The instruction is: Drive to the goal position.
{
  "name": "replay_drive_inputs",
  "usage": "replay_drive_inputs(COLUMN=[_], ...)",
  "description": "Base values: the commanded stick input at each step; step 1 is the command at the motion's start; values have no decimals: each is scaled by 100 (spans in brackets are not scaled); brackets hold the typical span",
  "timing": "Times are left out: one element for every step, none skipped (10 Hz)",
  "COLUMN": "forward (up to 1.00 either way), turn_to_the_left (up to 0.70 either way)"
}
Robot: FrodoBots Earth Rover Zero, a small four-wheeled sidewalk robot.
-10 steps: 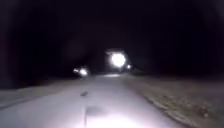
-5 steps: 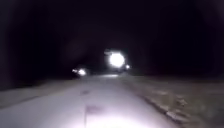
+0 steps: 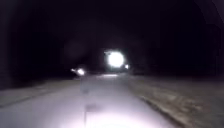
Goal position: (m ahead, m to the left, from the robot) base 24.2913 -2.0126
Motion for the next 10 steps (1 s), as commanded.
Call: replay_drive_inputs(forward=[100, 100, 100, 100, 100, 100, 100, 100, 100, 100], turn_to_the_left=[0, 0, 0, 0, 0, 0, 0, 0, 0, 0])
